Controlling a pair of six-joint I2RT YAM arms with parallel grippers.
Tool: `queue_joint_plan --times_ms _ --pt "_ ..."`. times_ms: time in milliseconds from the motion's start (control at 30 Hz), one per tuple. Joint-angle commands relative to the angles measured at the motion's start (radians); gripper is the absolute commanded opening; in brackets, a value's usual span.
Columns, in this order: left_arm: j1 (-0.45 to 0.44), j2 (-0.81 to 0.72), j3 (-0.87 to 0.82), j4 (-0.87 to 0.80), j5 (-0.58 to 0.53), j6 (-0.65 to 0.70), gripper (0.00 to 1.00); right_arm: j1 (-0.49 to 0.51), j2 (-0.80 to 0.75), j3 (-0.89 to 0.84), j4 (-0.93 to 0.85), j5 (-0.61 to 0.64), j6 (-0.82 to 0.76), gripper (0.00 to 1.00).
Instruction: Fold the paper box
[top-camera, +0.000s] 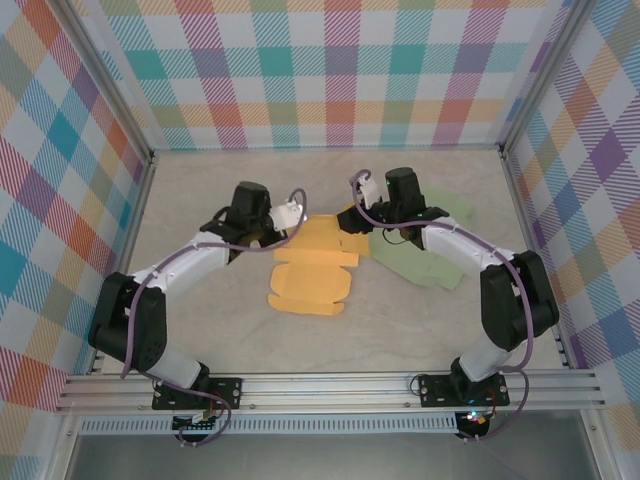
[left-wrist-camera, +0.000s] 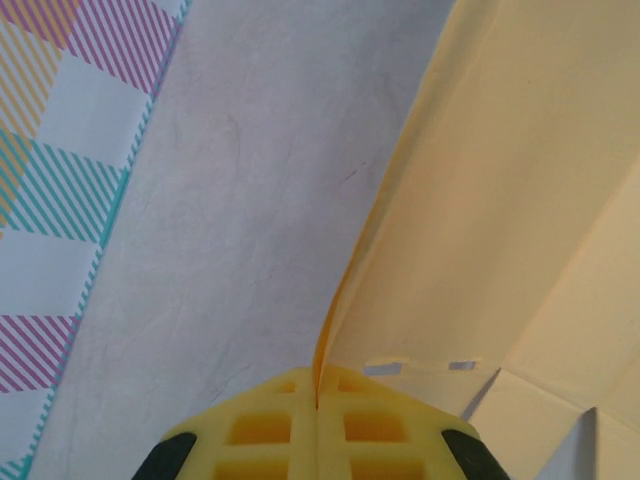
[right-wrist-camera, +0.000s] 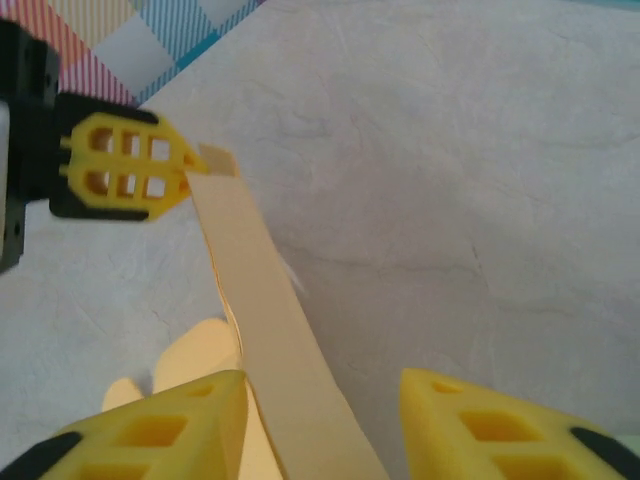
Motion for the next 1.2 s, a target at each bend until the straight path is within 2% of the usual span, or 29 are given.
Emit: queue_joint_plan --times_ms 0,167,400,667,833,1167 --pt "-0.045 -0.051 -0.056 0.197 -0.217 -0.042 0.00 -0.001 -0.073 0.023 -0.081 0.108 0.156 0.54" --pt "-0.128 -0.076 -0.145 0.348 -0.384 -0.038 0.00 -0.003 -0.158 0.091 -0.274 0.242 0.340 0.60" --pt "-0.198 -0.064 -0.222 0.434 -0.524 -0.079 0.00 -0.003 -0.140 0.177 -0.324 0.174 0.479 0.63" --pt "-0.247 -0.092 -0.301 0.553 -0.591 -0.149 0.00 0.011 0.036 0.321 -0.349 0.080 0.543 0.64" --pt "-0.265 -0.078 -0.308 0.570 -0.623 -0.193 0.00 0.041 0.130 0.406 -0.385 0.072 0.545 0.64" --pt "-0.282 -0.009 -0.280 0.590 -0.684 -0.228 0.00 0.088 0.175 0.386 -0.393 0.075 0.566 0.60"
